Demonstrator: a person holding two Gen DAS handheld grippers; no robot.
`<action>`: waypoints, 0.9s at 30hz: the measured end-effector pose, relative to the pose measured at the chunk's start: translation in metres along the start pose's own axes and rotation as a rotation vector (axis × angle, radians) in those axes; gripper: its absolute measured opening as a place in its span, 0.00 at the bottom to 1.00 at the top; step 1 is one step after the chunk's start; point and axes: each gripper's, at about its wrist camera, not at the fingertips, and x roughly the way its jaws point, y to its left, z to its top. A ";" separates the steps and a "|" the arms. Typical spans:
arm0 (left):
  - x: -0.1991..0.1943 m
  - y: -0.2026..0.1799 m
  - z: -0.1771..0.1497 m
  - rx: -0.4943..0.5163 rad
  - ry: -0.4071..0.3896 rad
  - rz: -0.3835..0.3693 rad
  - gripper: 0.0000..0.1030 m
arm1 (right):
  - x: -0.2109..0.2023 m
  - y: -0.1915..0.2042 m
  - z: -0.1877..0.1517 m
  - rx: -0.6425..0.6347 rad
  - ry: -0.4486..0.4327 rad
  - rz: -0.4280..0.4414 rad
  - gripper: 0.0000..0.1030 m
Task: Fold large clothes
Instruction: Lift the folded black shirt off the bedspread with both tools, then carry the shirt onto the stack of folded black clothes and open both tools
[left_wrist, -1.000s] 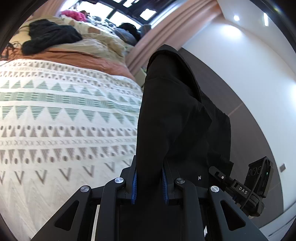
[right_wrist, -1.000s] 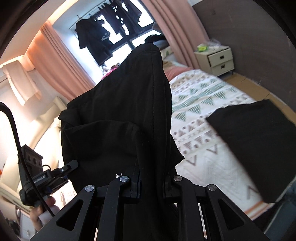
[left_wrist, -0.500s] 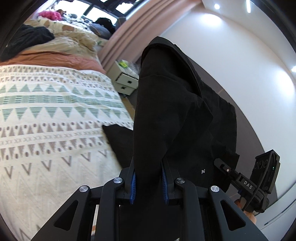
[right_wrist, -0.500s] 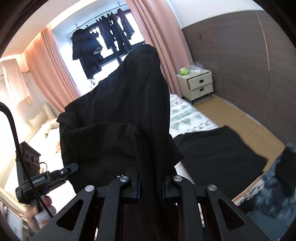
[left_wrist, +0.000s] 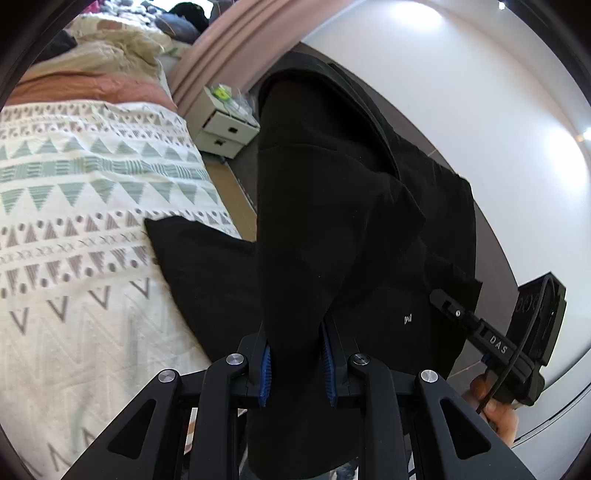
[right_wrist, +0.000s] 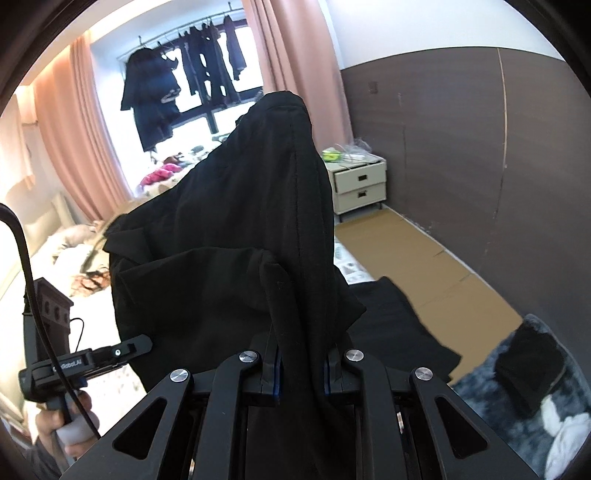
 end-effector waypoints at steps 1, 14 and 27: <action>0.011 0.000 0.001 -0.005 0.013 -0.006 0.22 | 0.004 -0.006 0.002 -0.005 0.006 -0.015 0.15; 0.108 0.032 0.001 -0.071 0.127 -0.031 0.22 | 0.082 -0.049 0.030 -0.043 0.102 -0.119 0.15; 0.172 0.106 0.017 -0.174 0.187 0.005 0.22 | 0.202 -0.072 0.020 -0.067 0.242 -0.135 0.15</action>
